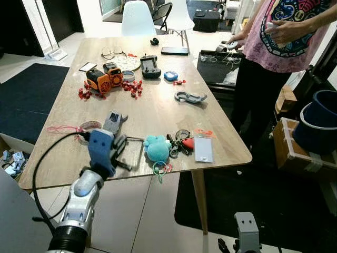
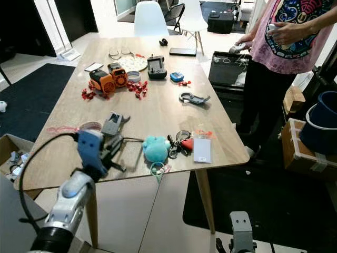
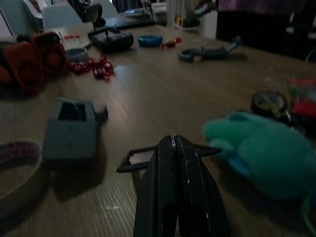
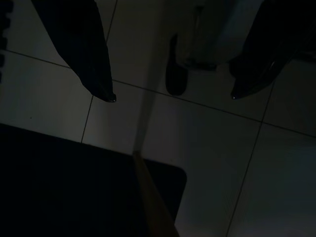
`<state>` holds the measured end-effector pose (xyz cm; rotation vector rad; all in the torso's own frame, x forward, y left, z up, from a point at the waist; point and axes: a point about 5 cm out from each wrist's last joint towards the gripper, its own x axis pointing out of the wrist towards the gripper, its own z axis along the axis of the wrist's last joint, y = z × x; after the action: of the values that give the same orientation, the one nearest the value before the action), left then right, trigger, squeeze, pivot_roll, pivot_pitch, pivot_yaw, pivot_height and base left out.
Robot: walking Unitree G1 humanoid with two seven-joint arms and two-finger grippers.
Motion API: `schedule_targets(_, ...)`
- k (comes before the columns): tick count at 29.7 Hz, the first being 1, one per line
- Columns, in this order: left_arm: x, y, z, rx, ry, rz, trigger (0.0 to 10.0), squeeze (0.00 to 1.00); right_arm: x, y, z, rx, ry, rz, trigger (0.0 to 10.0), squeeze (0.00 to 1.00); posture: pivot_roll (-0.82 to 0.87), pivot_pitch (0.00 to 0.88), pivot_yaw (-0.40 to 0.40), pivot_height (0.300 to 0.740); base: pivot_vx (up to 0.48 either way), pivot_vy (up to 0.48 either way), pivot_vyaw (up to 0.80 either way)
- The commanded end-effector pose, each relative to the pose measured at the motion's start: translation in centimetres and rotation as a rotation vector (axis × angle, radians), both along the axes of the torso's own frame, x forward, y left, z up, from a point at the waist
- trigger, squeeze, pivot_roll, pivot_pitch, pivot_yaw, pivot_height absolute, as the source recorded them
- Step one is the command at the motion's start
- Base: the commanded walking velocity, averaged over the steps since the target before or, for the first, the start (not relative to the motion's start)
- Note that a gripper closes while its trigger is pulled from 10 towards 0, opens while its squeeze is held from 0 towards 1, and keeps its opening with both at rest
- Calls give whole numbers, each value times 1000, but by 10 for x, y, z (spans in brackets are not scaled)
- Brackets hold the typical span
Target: Hang keys on a hook
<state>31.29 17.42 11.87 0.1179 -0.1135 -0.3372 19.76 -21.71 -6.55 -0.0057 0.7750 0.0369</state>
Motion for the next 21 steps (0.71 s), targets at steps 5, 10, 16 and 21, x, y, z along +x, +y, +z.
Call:
schedule_targets(5, 2, 8, -1, 40, 10, 21, 10000, 1000, -4, -3, -2, 1, 11, -17, 10000, 0, 22, 99, -5, 740, 0, 0, 0)
schedule_targets(10, 5, 11, 1, 58, -13, 43, 10000, 1000, -4, -3, -2, -2, 11, -20, 10000, 0, 20, 95, -4, 740, 0, 0, 0)
schedule_targets(16, 6, 17, 4, 66, -33, 57, 10000, 0, -4, -4, -1, -3, 11, -21, 10000, 0, 21, 97, -5, 740, 0, 0, 0)
schedule_targets(21, 4, 18, 2, 93, -29, 32, 10000, 0, -3, -4, -1, -3, 9, -18, 10000, 0, 22, 97, -6, 740, 0, 0, 0)
